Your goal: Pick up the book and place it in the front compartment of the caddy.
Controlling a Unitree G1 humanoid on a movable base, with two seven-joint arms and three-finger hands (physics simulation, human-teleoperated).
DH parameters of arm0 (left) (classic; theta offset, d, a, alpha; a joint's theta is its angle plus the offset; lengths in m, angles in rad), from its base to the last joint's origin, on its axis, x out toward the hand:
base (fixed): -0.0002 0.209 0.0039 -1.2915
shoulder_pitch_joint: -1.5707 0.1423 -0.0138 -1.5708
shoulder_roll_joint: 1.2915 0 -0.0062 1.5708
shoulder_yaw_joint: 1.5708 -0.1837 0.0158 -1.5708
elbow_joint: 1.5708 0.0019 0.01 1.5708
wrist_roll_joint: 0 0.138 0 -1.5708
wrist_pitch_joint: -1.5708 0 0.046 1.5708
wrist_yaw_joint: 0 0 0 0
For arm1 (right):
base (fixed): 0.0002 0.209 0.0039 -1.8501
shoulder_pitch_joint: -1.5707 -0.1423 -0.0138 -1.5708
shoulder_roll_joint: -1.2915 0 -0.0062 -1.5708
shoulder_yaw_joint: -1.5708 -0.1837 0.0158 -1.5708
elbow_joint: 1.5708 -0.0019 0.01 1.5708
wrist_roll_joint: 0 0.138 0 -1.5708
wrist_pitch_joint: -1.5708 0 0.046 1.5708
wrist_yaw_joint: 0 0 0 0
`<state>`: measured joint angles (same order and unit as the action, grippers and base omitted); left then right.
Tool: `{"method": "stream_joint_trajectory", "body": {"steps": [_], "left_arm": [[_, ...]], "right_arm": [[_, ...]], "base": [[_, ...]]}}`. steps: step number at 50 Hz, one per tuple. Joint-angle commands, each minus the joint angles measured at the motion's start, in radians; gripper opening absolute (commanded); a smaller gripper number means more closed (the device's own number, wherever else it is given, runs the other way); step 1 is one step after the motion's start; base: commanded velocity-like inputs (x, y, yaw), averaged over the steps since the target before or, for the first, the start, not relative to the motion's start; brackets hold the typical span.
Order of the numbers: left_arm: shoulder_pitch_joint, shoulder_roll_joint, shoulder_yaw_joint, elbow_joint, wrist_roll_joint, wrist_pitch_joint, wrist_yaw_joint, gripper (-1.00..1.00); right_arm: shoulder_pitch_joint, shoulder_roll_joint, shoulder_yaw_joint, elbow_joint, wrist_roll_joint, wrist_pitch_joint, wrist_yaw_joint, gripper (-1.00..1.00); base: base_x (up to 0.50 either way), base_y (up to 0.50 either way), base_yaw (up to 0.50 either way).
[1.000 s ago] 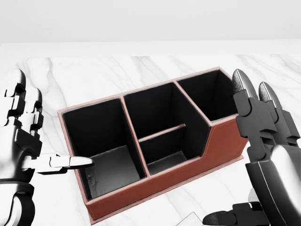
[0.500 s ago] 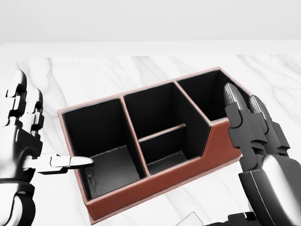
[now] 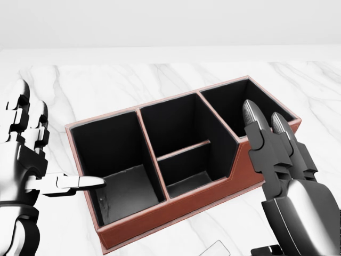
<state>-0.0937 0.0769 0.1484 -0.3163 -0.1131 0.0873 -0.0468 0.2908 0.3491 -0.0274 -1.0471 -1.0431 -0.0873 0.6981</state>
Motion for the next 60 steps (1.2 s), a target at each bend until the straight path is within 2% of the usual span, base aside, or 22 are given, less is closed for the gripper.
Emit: {"method": "stream_joint_trajectory", "body": {"steps": [1,36,60], "left_arm": [[-0.007,0.004,0.006,0.007,-0.005,0.000,0.002,1.00],[-0.015,0.008,0.010,0.010,-0.009,0.000,0.007,1.00],[-0.011,0.008,0.009,0.004,-0.008,0.000,0.007,1.00]], "right_arm": [[0.027,0.000,0.046,0.000,-0.010,0.000,0.000,1.00],[0.089,0.000,0.182,0.000,-0.056,0.000,0.000,1.00],[0.214,-0.147,0.292,0.000,-0.085,0.000,0.000,1.00]], "base": [[0.00,0.00,0.00],[0.00,0.00,0.00],[0.00,0.00,0.00]]}}
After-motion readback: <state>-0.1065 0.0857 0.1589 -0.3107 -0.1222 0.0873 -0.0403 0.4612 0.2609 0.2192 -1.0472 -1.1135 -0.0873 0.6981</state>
